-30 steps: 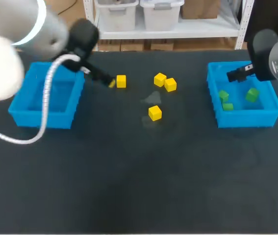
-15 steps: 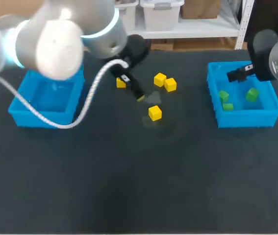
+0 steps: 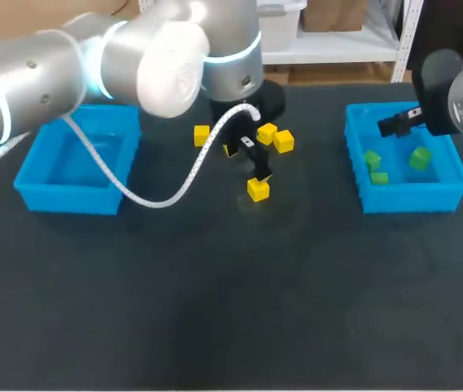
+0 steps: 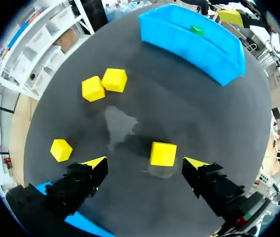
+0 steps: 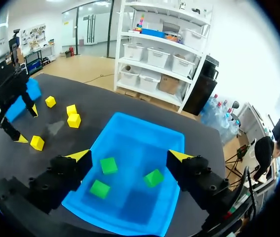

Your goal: Put the green cubes in the right bin and the yellow cubes in the left bin.

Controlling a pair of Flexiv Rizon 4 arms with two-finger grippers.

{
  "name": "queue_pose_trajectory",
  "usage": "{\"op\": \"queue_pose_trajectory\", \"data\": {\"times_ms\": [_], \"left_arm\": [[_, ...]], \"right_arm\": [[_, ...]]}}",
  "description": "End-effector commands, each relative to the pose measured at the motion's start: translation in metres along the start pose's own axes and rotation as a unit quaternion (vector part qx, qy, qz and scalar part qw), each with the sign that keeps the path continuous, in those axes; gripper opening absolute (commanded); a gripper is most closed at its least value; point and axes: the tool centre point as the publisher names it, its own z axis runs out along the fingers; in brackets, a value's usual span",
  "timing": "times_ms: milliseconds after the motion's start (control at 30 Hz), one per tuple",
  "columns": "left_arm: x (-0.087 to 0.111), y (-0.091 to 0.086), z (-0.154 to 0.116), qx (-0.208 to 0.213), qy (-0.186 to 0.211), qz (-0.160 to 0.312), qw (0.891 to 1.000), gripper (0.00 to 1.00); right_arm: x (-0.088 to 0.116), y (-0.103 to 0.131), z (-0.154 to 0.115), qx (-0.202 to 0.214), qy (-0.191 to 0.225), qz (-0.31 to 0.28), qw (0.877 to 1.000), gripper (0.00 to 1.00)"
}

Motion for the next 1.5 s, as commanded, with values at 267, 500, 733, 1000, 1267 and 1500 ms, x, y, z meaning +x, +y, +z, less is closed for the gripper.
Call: {"op": "queue_pose_trajectory", "data": {"times_ms": [267, 500, 733, 1000, 1267, 1500], "left_arm": [[0.0, -0.008, -0.001, 0.01, 0.068, 0.004, 0.998, 1.0], [0.0, -0.013, 0.007, 0.013, 0.077, -0.002, 0.997, 1.0], [-0.008, -0.011, 0.022, 0.009, 0.075, -0.021, 0.997, 1.0], [-0.013, 0.001, 0.042, -0.022, 0.074, -0.032, 0.997, 1.0], [-0.006, 0.008, 0.055, -0.02, 0.064, -0.054, 0.996, 0.0], [0.012, 0.013, 0.042, -0.015, 0.055, -0.069, 0.996, 0.0]], "right_arm": [[0.001, 0.0, 0.001, 0.0, -0.004, 0.0, 1.0, 1.0], [0.001, 0.0, 0.001, 0.0, -0.004, 0.0, 1.0, 1.0], [0.001, 0.0, 0.001, 0.0, -0.004, 0.0, 1.0, 1.0], [0.001, 0.0, 0.001, 0.0, -0.004, 0.0, 1.0, 1.0], [0.001, 0.0, 0.001, 0.0, -0.004, 0.0, 1.0, 1.0], [0.001, 0.0, 0.001, 0.0, -0.004, 0.0, 1.0, 1.0]]}}
